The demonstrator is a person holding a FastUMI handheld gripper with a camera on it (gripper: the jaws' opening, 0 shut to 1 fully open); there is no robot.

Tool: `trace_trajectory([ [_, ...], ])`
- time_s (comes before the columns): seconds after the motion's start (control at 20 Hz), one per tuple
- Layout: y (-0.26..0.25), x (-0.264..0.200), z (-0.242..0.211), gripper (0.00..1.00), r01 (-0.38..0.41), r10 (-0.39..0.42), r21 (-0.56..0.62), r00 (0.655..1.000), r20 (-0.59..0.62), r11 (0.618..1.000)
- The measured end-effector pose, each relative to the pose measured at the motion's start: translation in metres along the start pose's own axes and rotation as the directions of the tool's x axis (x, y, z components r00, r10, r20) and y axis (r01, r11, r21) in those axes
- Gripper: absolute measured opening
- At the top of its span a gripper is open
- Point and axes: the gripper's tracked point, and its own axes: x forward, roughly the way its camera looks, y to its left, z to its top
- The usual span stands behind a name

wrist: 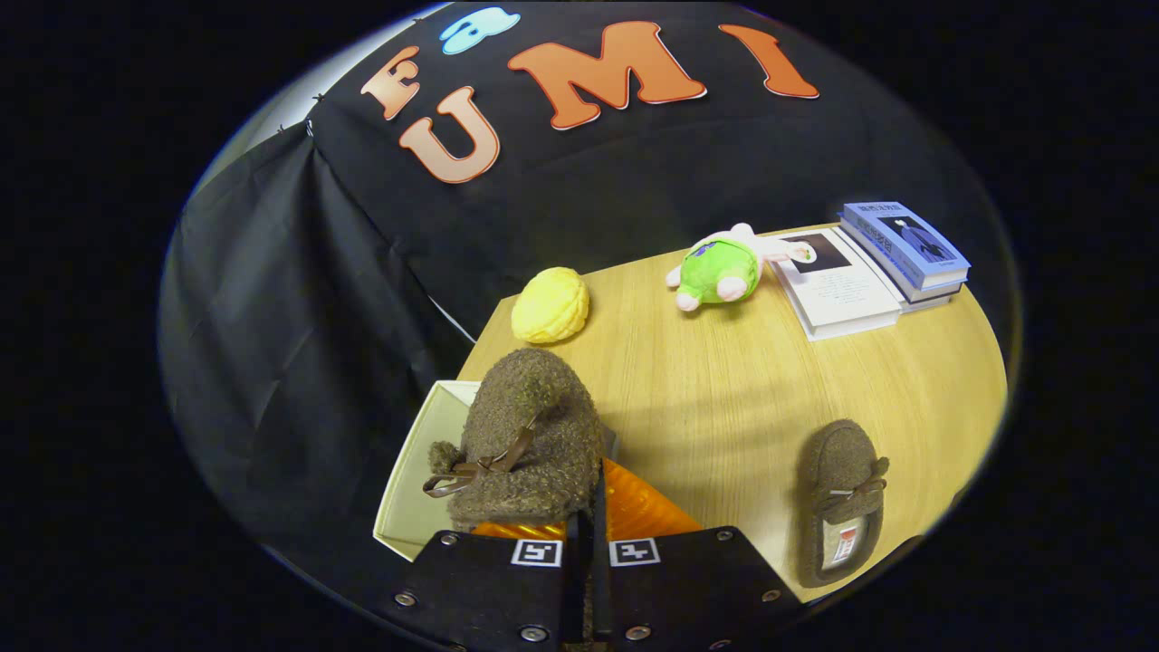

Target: Open the storage box then place both shoes into the box .Put the left shoe in first, then the right shoe, with the right side of both shoes facing outward in a uniform manner.

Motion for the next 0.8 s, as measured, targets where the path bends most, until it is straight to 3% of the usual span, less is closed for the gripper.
trace_trajectory([
  [0.5,0.088,0.021,0.011,0.05,-0.102,0.101,-0.027,0.995,-0.021,0.994],
  [0.8,0.114,0.058,-0.003,0.05,-0.096,0.093,-0.037,0.993,-0.075,0.995],
])
